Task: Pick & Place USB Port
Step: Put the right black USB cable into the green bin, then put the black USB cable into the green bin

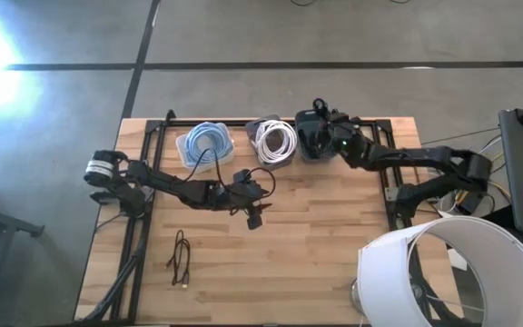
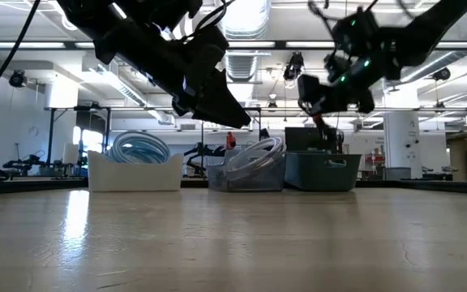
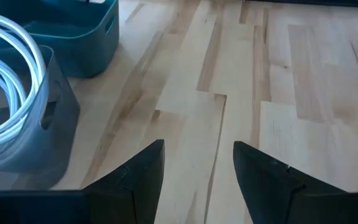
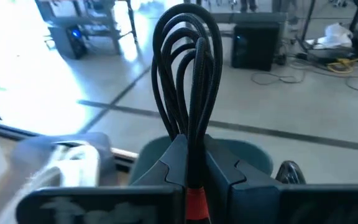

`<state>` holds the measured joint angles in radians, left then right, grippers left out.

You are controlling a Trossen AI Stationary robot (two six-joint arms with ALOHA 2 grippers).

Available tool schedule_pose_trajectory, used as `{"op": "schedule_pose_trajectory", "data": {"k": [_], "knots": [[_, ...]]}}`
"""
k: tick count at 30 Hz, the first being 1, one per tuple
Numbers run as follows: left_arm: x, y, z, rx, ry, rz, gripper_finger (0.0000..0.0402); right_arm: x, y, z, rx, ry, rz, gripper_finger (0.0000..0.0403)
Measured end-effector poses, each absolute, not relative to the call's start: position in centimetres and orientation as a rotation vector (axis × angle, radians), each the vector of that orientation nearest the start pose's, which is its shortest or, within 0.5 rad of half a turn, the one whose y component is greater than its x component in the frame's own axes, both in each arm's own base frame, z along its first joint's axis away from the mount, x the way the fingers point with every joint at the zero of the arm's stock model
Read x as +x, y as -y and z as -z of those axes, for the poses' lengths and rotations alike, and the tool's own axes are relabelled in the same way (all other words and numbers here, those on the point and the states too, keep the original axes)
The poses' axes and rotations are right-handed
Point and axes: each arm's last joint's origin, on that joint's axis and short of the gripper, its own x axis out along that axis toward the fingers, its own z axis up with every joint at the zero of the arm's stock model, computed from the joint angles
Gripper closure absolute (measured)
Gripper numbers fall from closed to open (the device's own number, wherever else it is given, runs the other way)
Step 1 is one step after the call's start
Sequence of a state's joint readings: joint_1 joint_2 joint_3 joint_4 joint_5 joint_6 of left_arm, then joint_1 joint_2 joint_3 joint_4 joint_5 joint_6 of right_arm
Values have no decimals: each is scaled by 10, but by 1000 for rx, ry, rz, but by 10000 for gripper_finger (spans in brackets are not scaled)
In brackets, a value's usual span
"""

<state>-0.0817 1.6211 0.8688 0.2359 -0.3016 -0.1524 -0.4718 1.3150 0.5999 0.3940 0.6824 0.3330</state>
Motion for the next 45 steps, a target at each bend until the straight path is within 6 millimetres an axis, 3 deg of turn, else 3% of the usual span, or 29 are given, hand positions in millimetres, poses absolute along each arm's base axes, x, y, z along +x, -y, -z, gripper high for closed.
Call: {"op": "schedule_pose_trajectory", "data": {"k": [7,13,22,29,36,41,45], "knots": [[336,18,-196,-50,-490,-254,206,238,167,-168,323,-186,1228,376],[335,18,-195,-50,-494,-255,206,250,174,-149,293,-240,1221,375],[334,18,-194,-53,-509,-255,206,259,179,-158,292,-289,1126,368],[334,20,-193,-81,-523,-208,206,251,176,-166,328,-436,1157,322],[332,21,-190,-119,-547,-205,206,249,175,-169,336,-463,1156,278],[332,22,-190,-168,-553,-173,206,257,167,-170,401,-448,1053,262],[330,26,-197,-218,-560,-24,207,265,157,-175,398,-454,944,259]]}}
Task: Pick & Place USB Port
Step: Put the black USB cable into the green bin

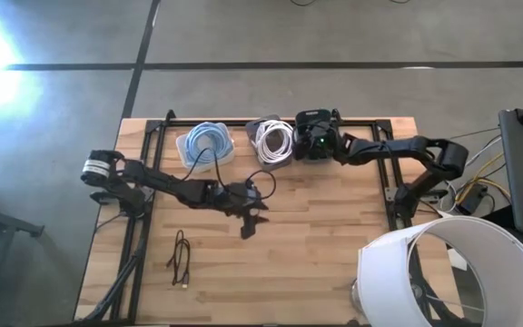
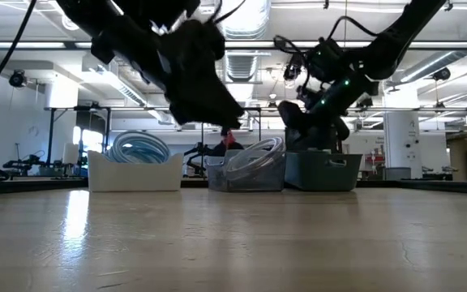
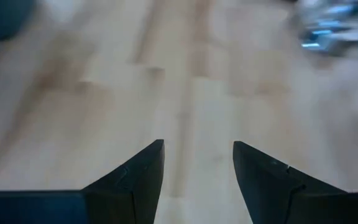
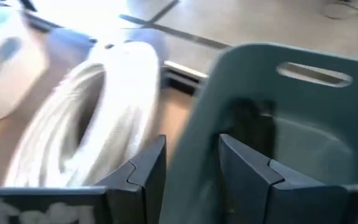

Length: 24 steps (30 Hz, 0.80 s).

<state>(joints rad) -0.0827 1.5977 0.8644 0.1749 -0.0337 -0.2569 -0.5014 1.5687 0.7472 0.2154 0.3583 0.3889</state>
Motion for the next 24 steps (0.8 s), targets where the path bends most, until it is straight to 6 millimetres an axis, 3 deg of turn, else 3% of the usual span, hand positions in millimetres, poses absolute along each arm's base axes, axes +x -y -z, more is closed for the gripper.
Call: {"op": "schedule_pose_trajectory", "data": {"k": [5,13,18,24], "knots": [[322,29,-218,-221,-563,38,207,272,134,-192,383,-410,841,267],[287,31,-230,-194,-818,-137,207,274,86,-223,282,-380,665,267],[260,39,-231,-394,-1053,-211,207,273,66,-228,266,-376,595,263],[233,54,-241,-461,-1305,-214,207,275,57,-227,239,-388,560,269]]}}
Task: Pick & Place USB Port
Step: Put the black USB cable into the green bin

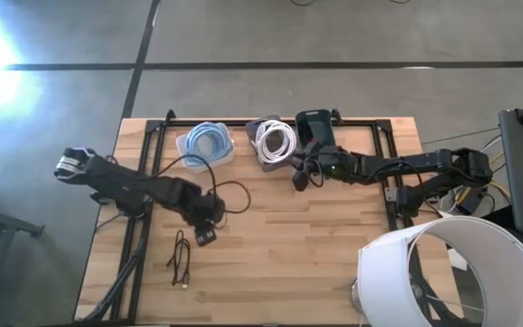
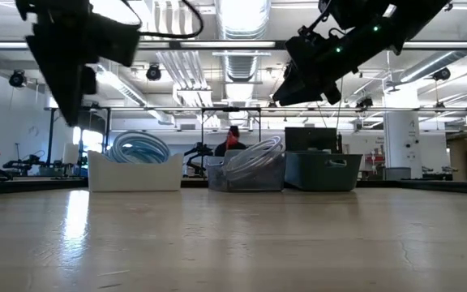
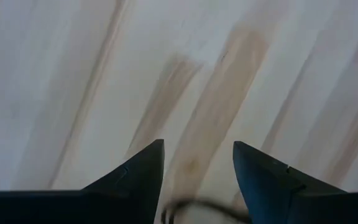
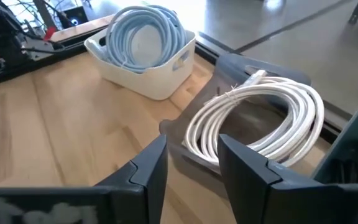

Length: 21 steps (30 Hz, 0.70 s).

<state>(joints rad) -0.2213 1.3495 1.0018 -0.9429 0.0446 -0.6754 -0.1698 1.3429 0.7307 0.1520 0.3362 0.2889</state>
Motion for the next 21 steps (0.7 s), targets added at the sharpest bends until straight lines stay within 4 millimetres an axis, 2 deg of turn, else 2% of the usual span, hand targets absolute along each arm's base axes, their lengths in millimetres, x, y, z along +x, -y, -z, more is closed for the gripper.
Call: {"op": "schedule_pose_trajectory", "data": {"k": [6,9,15,21], "knots": [[213,70,-252,-669,-1467,-454,207,274,56,-224,241,-413,563,270],[207,83,-251,-788,-1474,-560,207,273,56,-223,241,-414,565,271],[191,115,-237,-919,-1493,-766,207,272,56,-220,240,-424,566,264],[192,138,-218,-984,-1466,-768,207,271,56,-216,238,-436,568,266]]}}
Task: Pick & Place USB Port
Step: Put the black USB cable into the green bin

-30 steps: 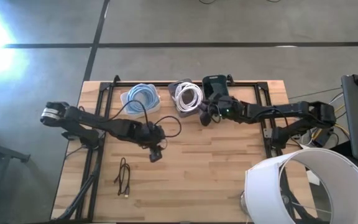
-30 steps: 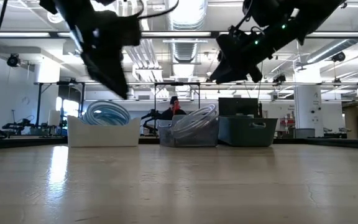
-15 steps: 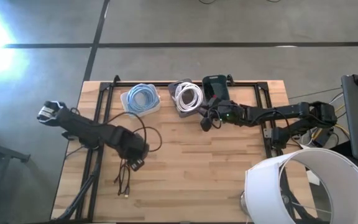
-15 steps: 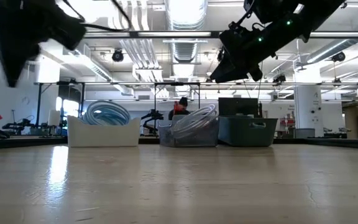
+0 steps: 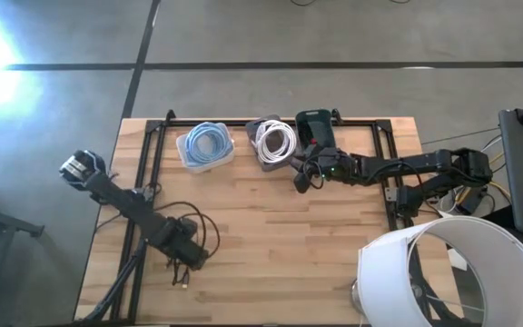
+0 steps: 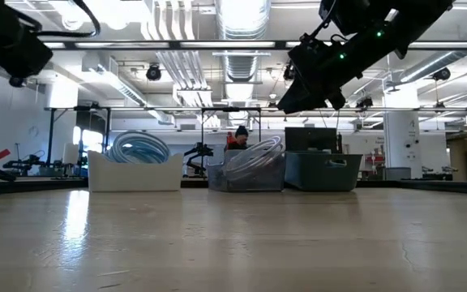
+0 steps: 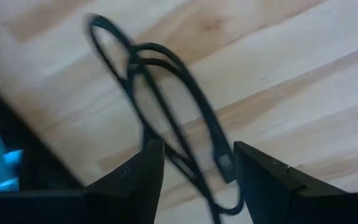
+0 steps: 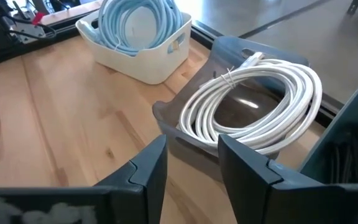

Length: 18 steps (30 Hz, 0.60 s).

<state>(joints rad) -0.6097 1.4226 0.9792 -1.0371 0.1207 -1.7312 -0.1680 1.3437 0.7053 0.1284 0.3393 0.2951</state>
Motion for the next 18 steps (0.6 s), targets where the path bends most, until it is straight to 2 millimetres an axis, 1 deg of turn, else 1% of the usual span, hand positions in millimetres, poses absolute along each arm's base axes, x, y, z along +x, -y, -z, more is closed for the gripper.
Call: {"op": "schedule_pose_trajectory", "data": {"k": [5,9,12,14,18], "knots": [[197,144,-194,-1015,-1474,-719,207,270,56,-216,238,-440,568,273],[194,146,-174,-1054,-1585,-727,207,270,56,-216,239,-440,568,275],[189,144,-161,-1042,-1664,-764,207,270,55,-216,239,-439,568,273],[186,142,-154,-1021,-1675,-783,207,270,55,-216,239,-439,568,271],[184,140,-146,-991,-1673,-781,207,270,55,-216,239,-439,568,273]]}}
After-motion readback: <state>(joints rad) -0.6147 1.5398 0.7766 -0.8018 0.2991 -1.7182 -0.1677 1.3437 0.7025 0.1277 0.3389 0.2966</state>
